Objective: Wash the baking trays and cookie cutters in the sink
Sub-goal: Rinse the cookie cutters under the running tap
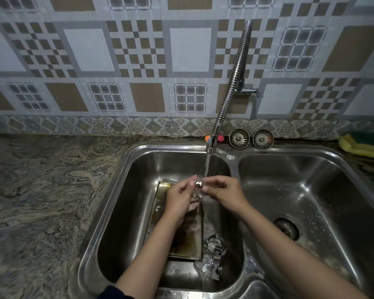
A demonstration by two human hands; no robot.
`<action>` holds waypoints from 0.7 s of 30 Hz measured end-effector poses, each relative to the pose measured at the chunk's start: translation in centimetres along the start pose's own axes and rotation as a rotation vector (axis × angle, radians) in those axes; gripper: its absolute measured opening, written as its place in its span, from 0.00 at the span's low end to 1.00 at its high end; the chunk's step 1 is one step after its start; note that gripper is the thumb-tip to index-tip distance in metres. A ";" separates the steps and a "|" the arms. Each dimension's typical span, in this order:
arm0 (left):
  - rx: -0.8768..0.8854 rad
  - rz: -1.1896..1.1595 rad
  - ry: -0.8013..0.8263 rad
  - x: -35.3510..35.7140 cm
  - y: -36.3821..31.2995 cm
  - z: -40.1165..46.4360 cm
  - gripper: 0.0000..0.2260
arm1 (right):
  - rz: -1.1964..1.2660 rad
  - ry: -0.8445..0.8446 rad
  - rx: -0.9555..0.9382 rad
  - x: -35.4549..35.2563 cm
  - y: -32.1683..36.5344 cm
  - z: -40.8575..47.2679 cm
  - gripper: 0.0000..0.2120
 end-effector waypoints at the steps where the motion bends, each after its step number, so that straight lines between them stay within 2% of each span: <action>1: -0.001 -0.005 -0.005 -0.3 0.0 0.0 0.11 | -0.008 0.012 0.001 0.2 0.1 0.1 0.13; 11: -0.025 -0.008 0.043 0.4 -0.4 0.6 0.13 | 0.012 0.019 0.045 -1.2 1.1 0.2 0.09; 21: -0.041 -0.018 0.079 1.6 -0.6 1.5 0.13 | -0.026 -0.014 0.013 -3.0 1.7 -0.1 0.11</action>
Point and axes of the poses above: each hand's wrist, its own z-axis towards the middle knuckle, its own x-axis out of the palm, y = z × x, the point moved 2 cm from there along z, towards the middle knuckle, and after that the axes turned 10 degrees about y, right-handed, at the moved point
